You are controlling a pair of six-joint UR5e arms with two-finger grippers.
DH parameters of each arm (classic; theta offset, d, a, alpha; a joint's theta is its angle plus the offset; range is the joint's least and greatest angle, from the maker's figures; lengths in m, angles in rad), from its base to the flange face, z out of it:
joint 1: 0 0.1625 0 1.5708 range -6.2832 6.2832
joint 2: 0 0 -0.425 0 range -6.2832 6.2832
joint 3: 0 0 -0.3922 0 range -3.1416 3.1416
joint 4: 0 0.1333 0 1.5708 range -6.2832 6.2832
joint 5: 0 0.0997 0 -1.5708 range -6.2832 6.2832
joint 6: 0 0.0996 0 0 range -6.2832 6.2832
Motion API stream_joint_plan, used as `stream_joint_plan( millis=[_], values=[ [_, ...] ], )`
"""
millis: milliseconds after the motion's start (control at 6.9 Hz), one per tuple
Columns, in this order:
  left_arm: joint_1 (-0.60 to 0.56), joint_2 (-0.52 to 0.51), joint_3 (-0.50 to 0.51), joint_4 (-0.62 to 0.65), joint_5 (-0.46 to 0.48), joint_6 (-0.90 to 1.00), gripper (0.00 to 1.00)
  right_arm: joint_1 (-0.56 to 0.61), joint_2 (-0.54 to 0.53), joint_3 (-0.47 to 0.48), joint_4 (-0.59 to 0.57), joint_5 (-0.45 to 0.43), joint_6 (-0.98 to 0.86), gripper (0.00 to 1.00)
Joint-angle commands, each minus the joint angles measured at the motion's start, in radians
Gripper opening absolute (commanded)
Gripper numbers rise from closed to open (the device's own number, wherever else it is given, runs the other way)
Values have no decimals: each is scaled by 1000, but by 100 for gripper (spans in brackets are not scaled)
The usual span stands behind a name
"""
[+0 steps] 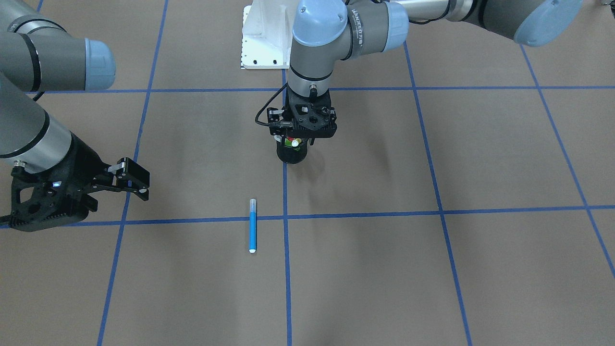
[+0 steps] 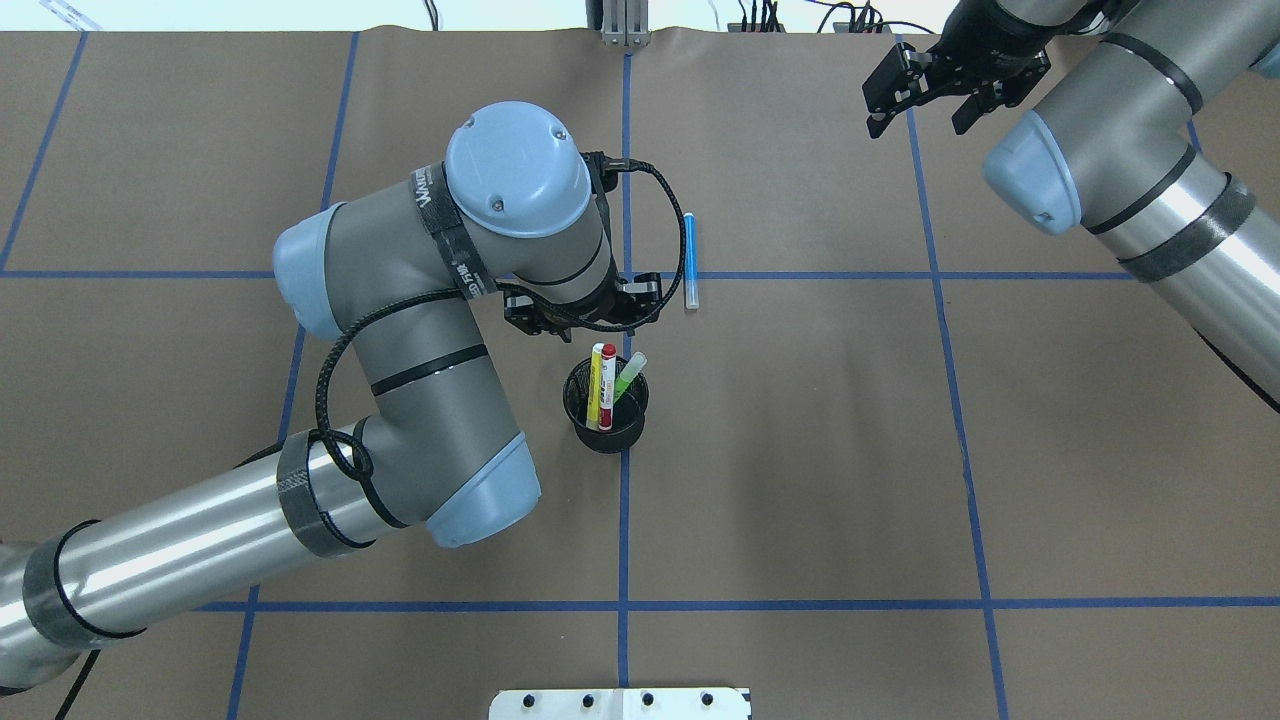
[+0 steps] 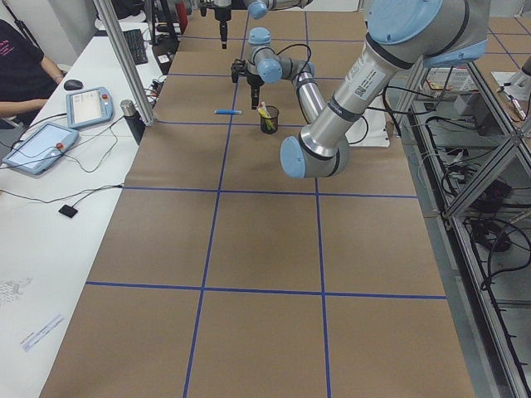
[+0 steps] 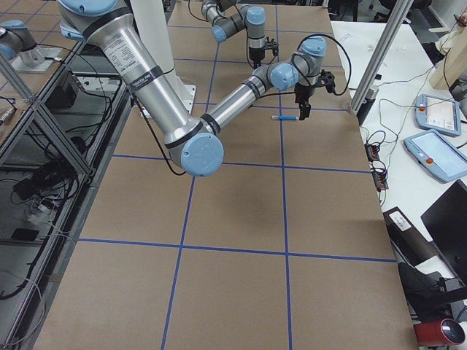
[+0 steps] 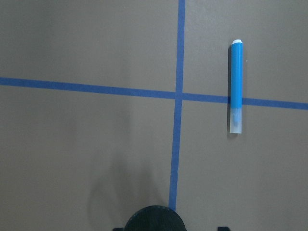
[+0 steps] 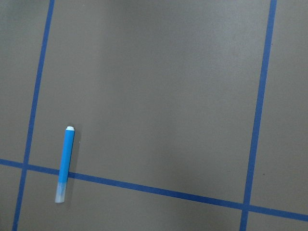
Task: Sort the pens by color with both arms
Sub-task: 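Move the left gripper over the pen cup while the right arm withdraws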
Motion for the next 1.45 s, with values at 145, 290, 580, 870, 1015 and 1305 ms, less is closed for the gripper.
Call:
stream_joint_plan(
  millis=[145, 290, 580, 870, 1015, 1305],
  values=[
    [49, 4, 1, 3, 9, -3, 69, 0, 3, -1, -2, 0, -1, 99],
    [50, 1, -1, 15, 13, 2, 64, 0, 3, -3, 0, -1, -1, 99],
    [49, 3, -1, 16, 15, 7, 57, 0, 3, -3, 0, 0, -1, 99],
    [49, 4, -2, 18, 15, 7, 57, 0, 3, -3, 0, 0, -1, 99],
    [47, 1, -12, 42, 13, 10, 57, 0, 3, -3, 0, 0, -1, 99],
    [46, 0, -7, 42, 15, 11, 56, 0, 3, -3, 0, -3, -1, 99]
  ],
)
